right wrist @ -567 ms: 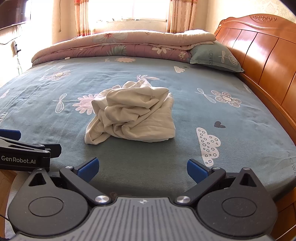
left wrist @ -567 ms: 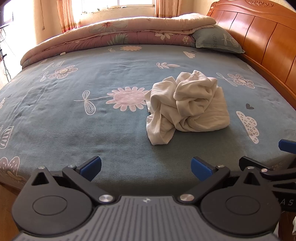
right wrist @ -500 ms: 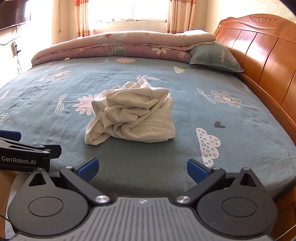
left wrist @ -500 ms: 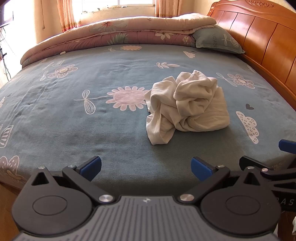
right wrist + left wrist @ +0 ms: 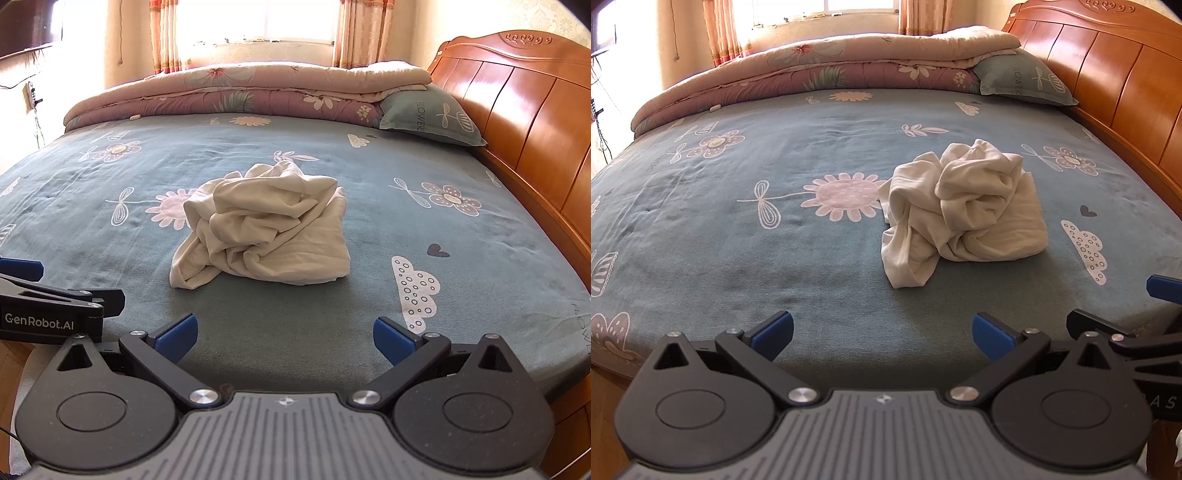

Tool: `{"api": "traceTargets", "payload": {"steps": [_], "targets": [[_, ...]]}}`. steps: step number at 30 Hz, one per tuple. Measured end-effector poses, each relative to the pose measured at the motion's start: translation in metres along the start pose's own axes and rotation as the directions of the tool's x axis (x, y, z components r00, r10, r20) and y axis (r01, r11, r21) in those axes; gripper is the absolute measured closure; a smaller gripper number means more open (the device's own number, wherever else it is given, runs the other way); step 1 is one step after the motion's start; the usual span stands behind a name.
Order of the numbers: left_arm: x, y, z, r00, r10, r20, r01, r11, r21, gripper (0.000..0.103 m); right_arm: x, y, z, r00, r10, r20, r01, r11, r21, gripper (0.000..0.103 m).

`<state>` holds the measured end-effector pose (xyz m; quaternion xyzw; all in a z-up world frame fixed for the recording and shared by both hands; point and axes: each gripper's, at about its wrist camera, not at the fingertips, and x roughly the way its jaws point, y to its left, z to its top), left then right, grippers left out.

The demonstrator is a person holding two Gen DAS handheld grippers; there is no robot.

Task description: Fold clothes

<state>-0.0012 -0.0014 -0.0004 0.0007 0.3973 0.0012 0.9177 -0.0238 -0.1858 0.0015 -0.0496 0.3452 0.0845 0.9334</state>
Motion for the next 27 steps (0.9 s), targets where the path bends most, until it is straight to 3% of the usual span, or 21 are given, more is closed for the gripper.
{"api": "traceTargets", "payload": {"steps": [27], "targets": [[0.0051,-0.0036,0.0011,1.0,0.01,-0.012,-0.01,1.0,0.004,0.001,0.005,-0.001,0.0023,1.0,-0.001,-0.01,0.001,1.0,0.002,0.0]]}}
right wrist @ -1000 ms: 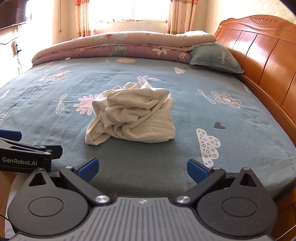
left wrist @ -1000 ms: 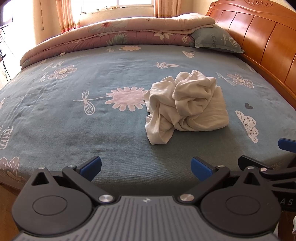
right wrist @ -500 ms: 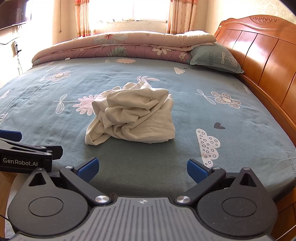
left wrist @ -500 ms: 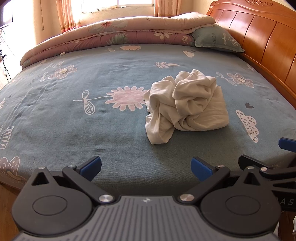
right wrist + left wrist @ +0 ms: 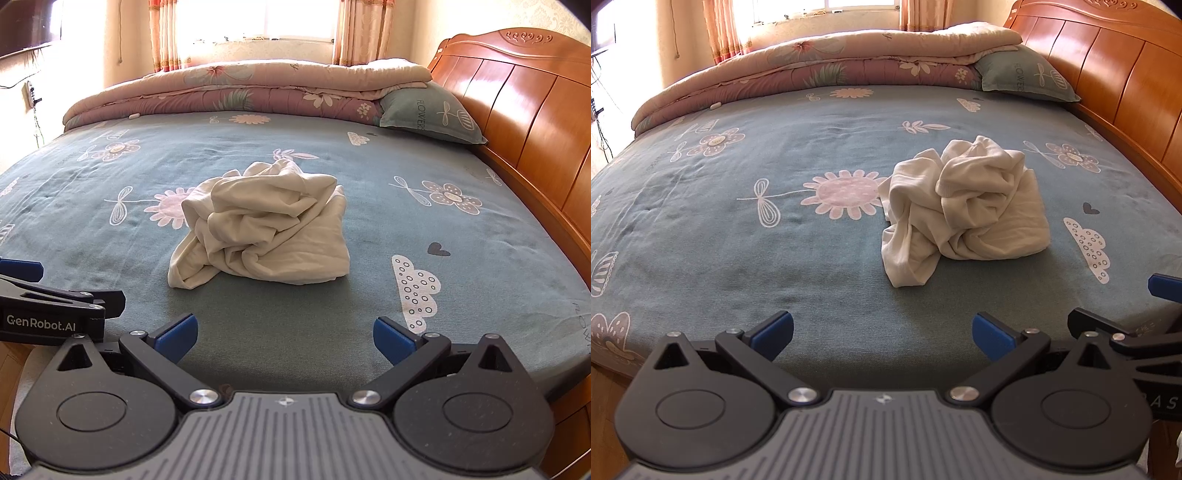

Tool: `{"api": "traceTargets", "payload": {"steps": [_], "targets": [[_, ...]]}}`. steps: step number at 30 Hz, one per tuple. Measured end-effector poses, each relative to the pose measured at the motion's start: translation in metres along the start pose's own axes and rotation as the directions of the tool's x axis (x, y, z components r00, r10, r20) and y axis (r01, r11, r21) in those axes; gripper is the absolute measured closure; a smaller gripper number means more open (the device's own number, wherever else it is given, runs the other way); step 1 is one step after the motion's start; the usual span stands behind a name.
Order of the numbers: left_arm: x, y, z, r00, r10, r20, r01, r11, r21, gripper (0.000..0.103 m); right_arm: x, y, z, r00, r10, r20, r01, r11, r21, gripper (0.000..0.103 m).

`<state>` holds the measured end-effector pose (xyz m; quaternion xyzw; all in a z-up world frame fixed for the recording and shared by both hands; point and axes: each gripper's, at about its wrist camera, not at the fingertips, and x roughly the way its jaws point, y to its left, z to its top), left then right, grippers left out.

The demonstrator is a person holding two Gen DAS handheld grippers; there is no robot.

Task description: Fold clothes

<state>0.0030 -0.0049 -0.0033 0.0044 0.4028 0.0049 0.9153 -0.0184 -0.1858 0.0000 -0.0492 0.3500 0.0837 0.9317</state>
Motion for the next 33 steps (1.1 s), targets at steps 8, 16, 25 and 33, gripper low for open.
{"api": "traceTargets", "payload": {"steps": [8,16,25,33], "targets": [[0.002,0.0,0.0,1.0,0.003,-0.004,-0.003,1.0,-0.003,0.001,0.003,0.0,0.0,1.0,-0.002,-0.006,0.002,1.0,-0.002,0.0],[0.006,0.004,-0.001,1.0,0.006,-0.011,-0.006,1.0,-0.018,0.001,0.006,0.004,0.003,1.0,-0.003,-0.011,0.003,1.0,-0.015,0.0],[0.006,0.011,-0.001,1.0,0.01,-0.006,-0.01,0.999,-0.035,0.001,0.007,0.009,0.006,1.0,-0.006,-0.01,0.006,1.0,-0.029,0.0],[0.004,0.015,0.0,1.0,0.006,0.001,-0.006,0.999,-0.05,0.001,0.003,0.013,0.007,1.0,-0.004,0.001,0.004,0.999,-0.044,0.0]]}}
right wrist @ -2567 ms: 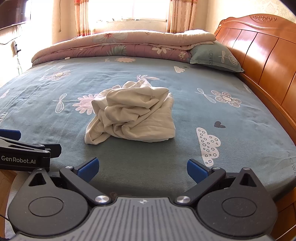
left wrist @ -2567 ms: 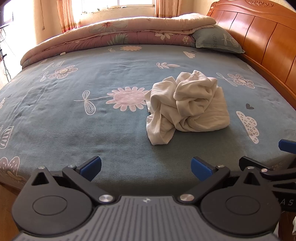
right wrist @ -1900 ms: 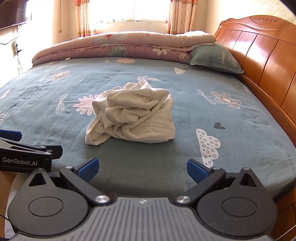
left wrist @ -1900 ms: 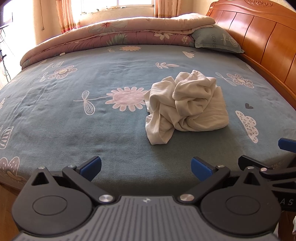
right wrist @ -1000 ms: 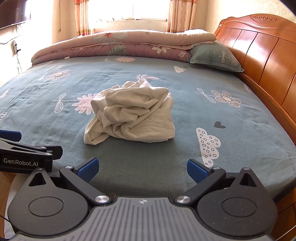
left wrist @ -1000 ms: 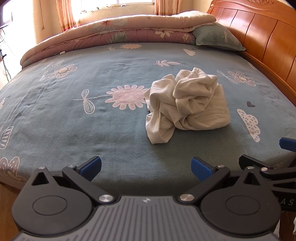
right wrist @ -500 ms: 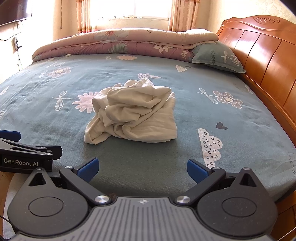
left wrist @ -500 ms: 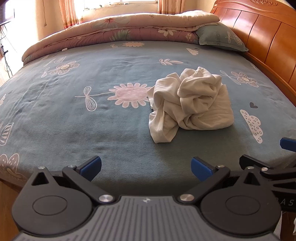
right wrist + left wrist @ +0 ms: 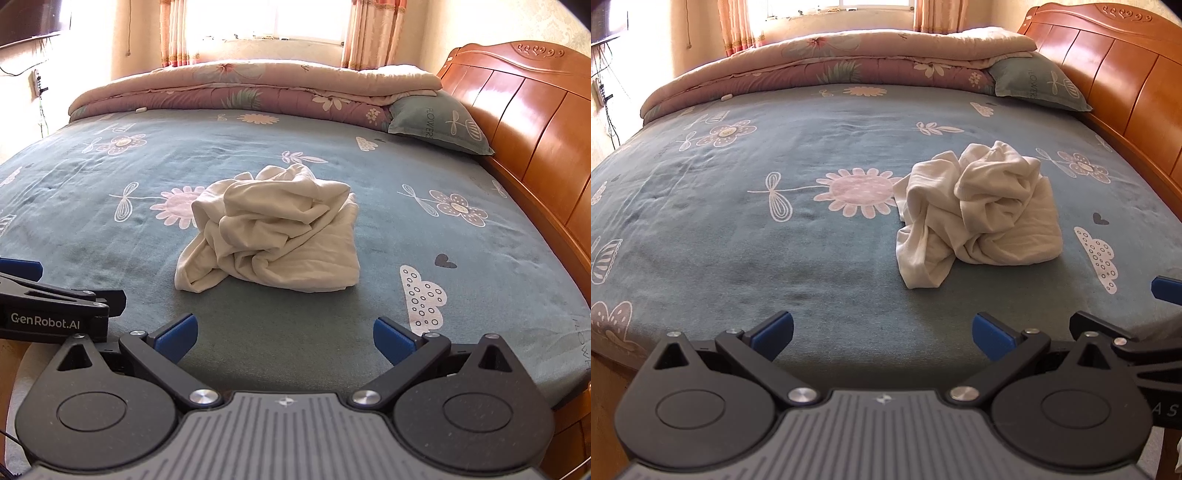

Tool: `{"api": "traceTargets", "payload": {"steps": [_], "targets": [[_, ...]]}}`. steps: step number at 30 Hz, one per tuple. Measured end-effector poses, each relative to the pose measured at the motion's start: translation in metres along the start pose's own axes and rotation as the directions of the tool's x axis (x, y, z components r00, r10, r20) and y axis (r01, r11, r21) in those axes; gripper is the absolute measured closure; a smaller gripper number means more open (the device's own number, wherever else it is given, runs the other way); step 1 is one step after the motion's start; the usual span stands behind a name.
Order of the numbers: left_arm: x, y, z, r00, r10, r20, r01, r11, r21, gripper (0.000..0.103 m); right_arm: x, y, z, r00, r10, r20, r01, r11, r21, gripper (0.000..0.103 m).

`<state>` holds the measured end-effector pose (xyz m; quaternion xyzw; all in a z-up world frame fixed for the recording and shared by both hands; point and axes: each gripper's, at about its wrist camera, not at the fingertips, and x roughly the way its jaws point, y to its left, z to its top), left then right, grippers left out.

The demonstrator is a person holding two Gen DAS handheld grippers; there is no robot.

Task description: Fold clothes

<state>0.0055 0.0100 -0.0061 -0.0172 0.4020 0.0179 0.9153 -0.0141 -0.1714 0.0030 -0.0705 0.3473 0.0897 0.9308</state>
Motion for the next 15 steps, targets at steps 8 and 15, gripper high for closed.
{"api": "traceTargets", "payload": {"steps": [8,15], "targets": [[-0.005,0.012,0.001,1.0,0.008,0.016,-0.008,1.0,-0.029,0.001,-0.003,0.008,0.008,1.0,0.012,0.013,-0.012,1.0,-0.025,0.0],[-0.003,0.023,0.004,1.0,0.013,0.014,-0.012,0.997,-0.074,0.001,0.0,0.023,0.01,0.999,0.039,0.02,-0.037,0.995,-0.097,0.0]]}}
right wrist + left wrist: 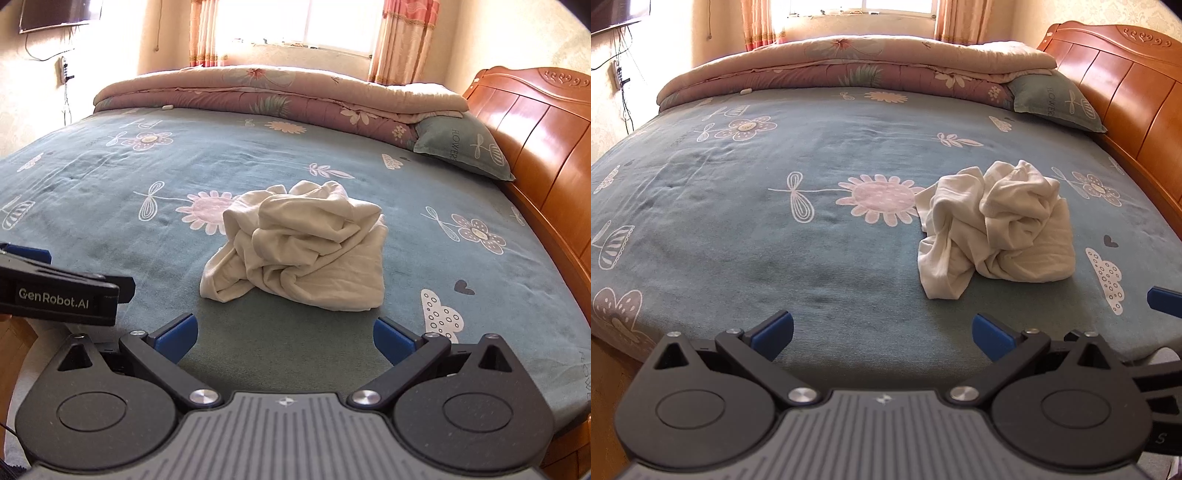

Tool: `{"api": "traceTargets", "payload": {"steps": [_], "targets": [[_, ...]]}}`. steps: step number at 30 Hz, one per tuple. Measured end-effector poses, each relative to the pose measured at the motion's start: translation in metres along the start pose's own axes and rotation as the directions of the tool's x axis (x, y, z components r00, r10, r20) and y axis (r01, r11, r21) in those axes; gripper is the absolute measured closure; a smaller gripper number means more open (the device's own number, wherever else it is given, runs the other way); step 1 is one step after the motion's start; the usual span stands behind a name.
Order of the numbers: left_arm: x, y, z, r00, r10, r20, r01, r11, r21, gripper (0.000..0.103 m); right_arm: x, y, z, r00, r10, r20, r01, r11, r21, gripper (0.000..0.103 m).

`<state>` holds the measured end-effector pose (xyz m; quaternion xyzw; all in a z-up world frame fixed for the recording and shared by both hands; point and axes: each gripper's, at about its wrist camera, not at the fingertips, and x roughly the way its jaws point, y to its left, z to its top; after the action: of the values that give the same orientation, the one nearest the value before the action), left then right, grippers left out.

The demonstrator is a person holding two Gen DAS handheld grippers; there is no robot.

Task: Fold clothes
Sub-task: 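Move both grippers to the sweatshirt and grasp its edges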

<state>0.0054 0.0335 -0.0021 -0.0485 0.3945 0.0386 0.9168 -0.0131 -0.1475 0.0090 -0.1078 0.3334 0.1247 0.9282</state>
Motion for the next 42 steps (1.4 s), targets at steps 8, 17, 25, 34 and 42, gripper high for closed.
{"api": "traceTargets", "payload": {"steps": [8,17,25,34,42], "targets": [[0.013,-0.014,0.011,0.999,0.021,-0.025,-0.02,0.999,0.05,0.001,0.01,-0.024,-0.003,1.0,-0.006,-0.015,0.007,0.998,0.062,0.0],[0.031,-0.032,0.032,0.999,0.008,-0.045,-0.002,0.992,0.129,0.001,0.028,-0.051,-0.001,0.999,-0.016,-0.048,0.024,0.985,0.168,0.0],[0.07,-0.038,0.052,0.995,-0.005,-0.1,0.022,0.985,0.169,0.001,0.06,-0.062,0.015,0.993,-0.041,-0.109,0.06,0.982,0.179,0.0],[0.12,-0.044,0.072,0.989,-0.018,-0.149,0.049,0.977,0.205,0.001,0.108,-0.076,0.034,0.981,-0.06,-0.185,0.093,0.98,0.178,0.0],[0.171,-0.045,0.08,0.973,-0.009,-0.229,0.054,0.98,0.19,0.001,0.158,-0.081,0.045,0.967,-0.04,-0.251,0.082,0.984,0.159,0.0]]}}
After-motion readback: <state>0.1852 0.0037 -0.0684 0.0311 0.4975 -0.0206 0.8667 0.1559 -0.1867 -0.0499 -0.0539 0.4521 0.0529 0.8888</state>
